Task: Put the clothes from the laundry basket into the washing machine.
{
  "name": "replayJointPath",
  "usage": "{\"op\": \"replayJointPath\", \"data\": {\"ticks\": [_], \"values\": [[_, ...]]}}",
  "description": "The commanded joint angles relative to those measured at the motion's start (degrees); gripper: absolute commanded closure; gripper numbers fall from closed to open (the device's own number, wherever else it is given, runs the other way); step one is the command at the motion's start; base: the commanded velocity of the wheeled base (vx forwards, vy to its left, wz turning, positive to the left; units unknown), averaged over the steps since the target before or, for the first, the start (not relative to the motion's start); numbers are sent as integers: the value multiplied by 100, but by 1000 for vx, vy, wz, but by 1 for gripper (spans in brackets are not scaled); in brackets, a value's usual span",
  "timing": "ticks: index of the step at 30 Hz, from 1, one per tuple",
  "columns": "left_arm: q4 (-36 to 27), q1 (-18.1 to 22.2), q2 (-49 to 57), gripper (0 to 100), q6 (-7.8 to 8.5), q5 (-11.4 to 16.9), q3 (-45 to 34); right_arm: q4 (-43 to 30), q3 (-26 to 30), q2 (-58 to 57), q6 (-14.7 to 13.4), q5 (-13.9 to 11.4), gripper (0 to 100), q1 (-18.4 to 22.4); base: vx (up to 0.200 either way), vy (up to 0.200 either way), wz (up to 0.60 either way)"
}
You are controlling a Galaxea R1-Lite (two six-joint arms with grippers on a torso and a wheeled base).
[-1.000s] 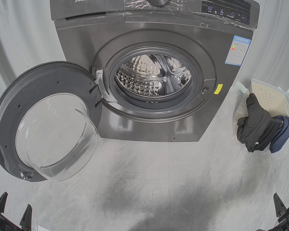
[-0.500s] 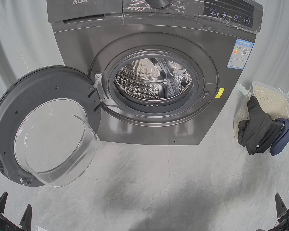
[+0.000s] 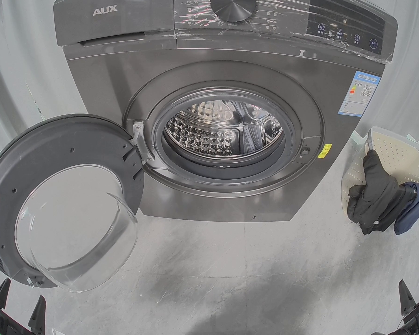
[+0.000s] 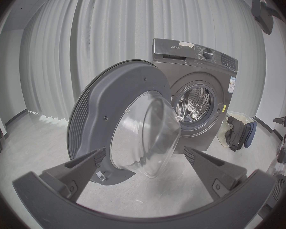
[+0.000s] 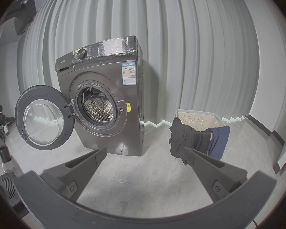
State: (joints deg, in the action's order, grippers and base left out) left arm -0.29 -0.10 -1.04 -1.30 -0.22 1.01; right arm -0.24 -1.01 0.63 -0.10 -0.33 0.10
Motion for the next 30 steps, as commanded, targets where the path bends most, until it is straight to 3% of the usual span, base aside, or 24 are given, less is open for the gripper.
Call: {"op": "replayJointPath", "data": {"ticks": [1, 22, 27, 30], "values": [[3, 1, 95, 0, -1, -4, -84, -2, 92, -63, 1, -2, 0, -1, 0, -200, 0], [3, 1, 95, 0, -10, 4, -84, -2, 92, -63, 1, -2, 0, -1, 0, -200, 0], [3, 1, 95, 0, -10, 13, -84, -2, 92, -63, 1, -11, 0, -1, 0, 0, 0], [3, 1, 86, 0, -10, 13, -84, 7, 92, -63, 10, -11, 0, -1, 0, 0, -600]]}}
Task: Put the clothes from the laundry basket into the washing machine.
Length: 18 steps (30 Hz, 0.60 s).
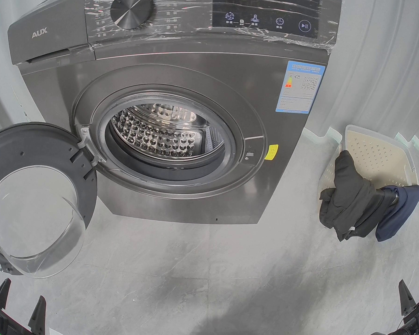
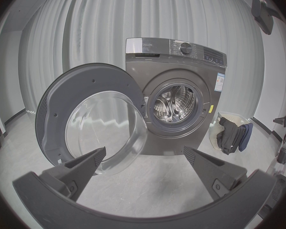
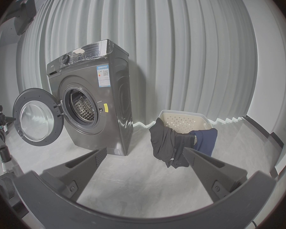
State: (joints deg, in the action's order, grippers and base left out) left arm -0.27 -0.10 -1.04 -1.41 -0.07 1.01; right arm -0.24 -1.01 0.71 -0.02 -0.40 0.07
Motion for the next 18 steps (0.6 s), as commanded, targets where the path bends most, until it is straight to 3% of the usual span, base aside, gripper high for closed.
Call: {"op": "replayJointPath", "data": {"ticks": [1, 3, 16, 18], "values": [[0, 1, 95, 0, 1, 7, -84, 7, 92, -71, -6, -4, 0, 10, 0, 0, -600], [0, 1, 95, 0, 1, -19, -84, 7, 92, -71, -6, -4, 0, 10, 0, -100, -600], [0, 1, 95, 0, 1, -10, -84, 7, 92, -71, -6, -4, 0, 10, 0, -200, 0], [0, 1, 95, 0, 1, -1, -84, 7, 92, -71, -6, -4, 0, 10, 0, 0, 0]]}}
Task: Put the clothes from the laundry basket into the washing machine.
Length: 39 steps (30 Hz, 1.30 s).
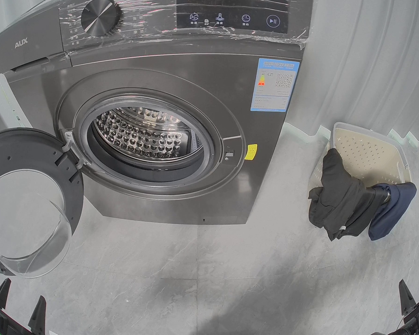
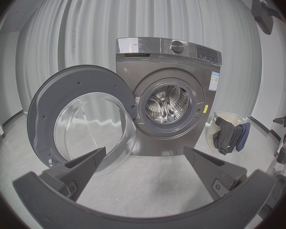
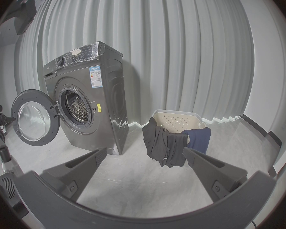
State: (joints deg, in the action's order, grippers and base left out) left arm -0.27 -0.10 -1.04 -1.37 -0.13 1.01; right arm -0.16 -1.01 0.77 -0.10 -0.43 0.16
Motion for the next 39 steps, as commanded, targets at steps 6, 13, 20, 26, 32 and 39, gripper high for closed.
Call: {"op": "replayJointPath", "data": {"ticks": [6, 13, 20, 26, 32, 39], "values": [[0, 1, 95, 0, -4, 5, -84, -11, 92, -77, 10, -19, 0, -7, 0, 0, -300], [0, 1, 95, 0, -4, -13, -84, -2, 92, -77, 10, -36, 0, -7, 0, -57, 0], [0, 1, 95, 0, -4, -13, -84, -2, 92, -77, 10, -36, 0, -7, 0, -200, 0], [0, 1, 95, 0, -4, -4, -84, -2, 92, -77, 10, -36, 0, -7, 0, -200, 0], [0, 1, 95, 0, -4, -4, -84, -2, 92, -77, 10, -36, 0, -7, 0, -100, -200], [-8, 1, 86, 0, -4, -13, -84, -2, 92, -77, 1, -36, 0, -7, 0, -29, -343]]}}
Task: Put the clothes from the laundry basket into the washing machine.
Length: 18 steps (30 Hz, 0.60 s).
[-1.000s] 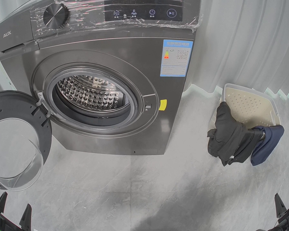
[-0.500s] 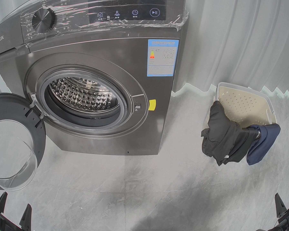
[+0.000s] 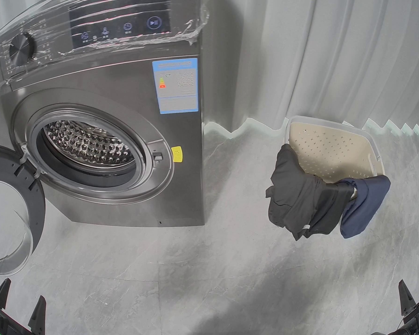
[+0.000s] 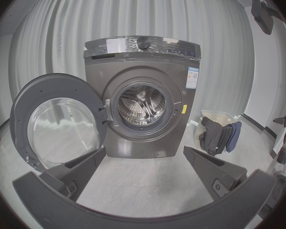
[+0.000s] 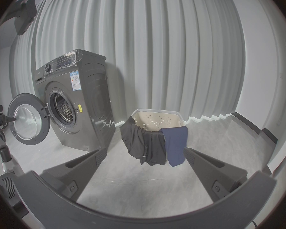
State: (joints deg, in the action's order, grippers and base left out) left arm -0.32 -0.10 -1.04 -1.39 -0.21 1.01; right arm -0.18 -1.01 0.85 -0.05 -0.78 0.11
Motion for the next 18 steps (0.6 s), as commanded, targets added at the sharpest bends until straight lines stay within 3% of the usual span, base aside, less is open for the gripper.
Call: {"op": "replayJointPath", "data": {"ticks": [1, 15, 18], "values": [[-3, 1, 95, 0, -2, -6, -84, 1, 92, -85, -4, -1, 0, -2, 0, -200, 0], [5, 1, 86, 0, -2, -6, -84, -8, 92, -85, -13, -1, 0, 7, 0, -200, 0], [5, 1, 95, 0, -2, 3, -84, 1, 92, -85, -4, 34, 0, 15, 0, -133, 600]]}}
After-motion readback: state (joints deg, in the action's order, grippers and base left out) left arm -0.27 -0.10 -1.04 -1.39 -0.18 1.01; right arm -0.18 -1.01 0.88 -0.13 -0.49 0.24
